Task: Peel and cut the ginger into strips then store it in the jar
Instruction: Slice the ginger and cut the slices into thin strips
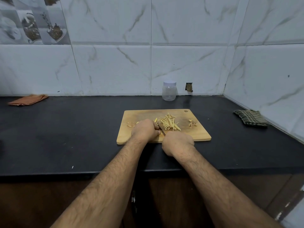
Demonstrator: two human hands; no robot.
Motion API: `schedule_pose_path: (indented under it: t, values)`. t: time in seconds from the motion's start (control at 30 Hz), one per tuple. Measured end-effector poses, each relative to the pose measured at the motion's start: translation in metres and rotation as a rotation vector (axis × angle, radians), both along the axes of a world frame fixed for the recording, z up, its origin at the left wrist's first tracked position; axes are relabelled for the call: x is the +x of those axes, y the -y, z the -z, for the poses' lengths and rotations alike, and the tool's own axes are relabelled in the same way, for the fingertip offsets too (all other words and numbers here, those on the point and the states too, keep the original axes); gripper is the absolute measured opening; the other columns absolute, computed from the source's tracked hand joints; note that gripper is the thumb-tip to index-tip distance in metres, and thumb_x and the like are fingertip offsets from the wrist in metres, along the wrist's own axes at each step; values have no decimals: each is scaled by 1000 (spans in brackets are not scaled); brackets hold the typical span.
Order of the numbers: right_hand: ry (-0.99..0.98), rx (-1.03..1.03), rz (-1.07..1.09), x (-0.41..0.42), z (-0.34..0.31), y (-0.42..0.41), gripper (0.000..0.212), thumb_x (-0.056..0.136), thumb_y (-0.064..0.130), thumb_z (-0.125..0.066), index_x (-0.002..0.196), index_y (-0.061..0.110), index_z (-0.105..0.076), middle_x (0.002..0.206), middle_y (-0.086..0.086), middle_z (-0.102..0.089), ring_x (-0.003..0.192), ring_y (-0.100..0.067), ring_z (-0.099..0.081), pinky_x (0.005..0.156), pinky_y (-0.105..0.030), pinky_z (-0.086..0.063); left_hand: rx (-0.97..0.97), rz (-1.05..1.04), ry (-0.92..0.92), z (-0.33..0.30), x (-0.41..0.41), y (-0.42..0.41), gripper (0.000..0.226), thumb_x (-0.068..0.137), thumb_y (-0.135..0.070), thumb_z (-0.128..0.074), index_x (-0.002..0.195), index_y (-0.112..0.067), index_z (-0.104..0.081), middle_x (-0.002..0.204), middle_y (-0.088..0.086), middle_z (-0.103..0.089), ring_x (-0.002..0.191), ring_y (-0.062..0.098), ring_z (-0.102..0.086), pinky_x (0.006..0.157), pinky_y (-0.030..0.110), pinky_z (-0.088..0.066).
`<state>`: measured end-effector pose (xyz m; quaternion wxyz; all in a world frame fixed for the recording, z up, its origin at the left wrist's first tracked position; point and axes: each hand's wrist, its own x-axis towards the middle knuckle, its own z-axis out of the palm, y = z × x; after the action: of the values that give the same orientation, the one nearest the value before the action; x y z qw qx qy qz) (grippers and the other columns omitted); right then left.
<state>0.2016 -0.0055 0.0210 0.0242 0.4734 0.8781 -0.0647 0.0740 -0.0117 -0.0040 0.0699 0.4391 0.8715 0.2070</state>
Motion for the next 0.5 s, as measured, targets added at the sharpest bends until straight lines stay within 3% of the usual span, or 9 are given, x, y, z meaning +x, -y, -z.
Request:
schedule_pose_path:
  t: [0.23, 0.5]
  values:
    - [-3, -19, 17, 14, 2, 4, 26, 99, 18, -47, 120, 14, -62, 118, -5, -64, 87, -22, -52, 75, -34, -45, -14, 16, -75, 1, 2, 1, 26, 95, -37, -61, 119, -35, -71, 119, -4, -69, 111, 19, -62, 90, 31, -51]
    - [31, -18, 6, 13, 1, 6, 27, 100, 20, -50, 122, 13, -61, 122, -5, -63, 98, -22, -58, 74, -34, -44, 113, 31, -216, 13, 8, 12, 25, 96, -36, -60, 118, -36, -71, 109, -5, -73, 103, 19, -66, 84, 31, -52]
